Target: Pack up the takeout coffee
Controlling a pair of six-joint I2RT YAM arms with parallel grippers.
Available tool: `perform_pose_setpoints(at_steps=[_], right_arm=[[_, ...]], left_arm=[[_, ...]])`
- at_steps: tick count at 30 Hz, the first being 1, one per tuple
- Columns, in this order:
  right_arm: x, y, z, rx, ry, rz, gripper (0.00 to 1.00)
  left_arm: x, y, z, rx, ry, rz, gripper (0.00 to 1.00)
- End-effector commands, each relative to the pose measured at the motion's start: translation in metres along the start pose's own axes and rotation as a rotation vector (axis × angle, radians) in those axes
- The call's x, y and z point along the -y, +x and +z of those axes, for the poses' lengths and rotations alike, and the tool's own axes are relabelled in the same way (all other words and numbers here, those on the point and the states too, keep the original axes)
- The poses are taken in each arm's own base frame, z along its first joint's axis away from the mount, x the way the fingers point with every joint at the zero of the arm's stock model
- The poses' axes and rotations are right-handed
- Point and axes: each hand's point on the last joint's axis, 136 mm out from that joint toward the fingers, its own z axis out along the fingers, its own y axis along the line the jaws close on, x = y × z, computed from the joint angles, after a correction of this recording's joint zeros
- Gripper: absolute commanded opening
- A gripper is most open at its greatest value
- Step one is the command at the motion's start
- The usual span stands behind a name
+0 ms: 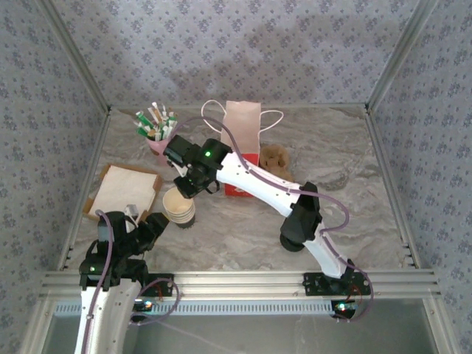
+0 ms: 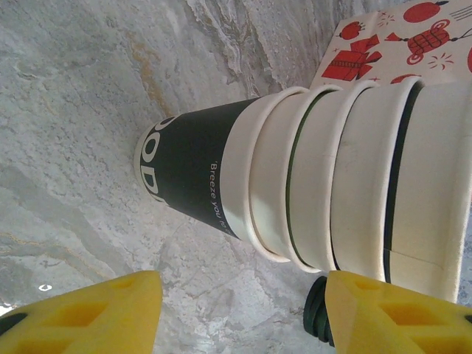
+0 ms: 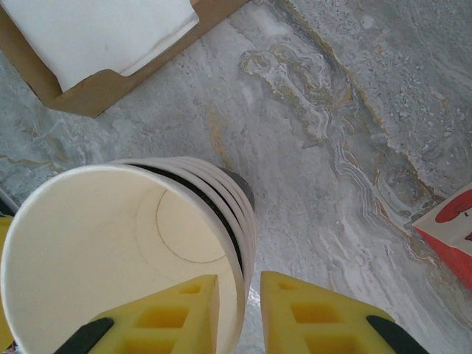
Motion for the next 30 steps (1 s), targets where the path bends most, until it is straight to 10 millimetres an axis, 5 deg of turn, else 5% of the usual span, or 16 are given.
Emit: perform_pose_setpoints(at_steps=[1, 18, 30], right_arm=[[-0.006, 0.005, 0.003, -0.028, -0.009, -0.014, 0.24], [-0.01, 0.003, -0.004, -0.021, -0.034, -0.009, 0.01], [-0.011, -0.006, -0.018, 0.004, -0.109, 0.038, 0.0]], left_arm=[[0.008, -0.003, 0.0, 0.003, 0.032, 0.029, 0.6], [0.008, -0.003, 0.001, 0.005, 0.038, 0.027, 0.6], [0.012, -0.005, 0.001, 0.007, 0.048, 0.03, 0.6]])
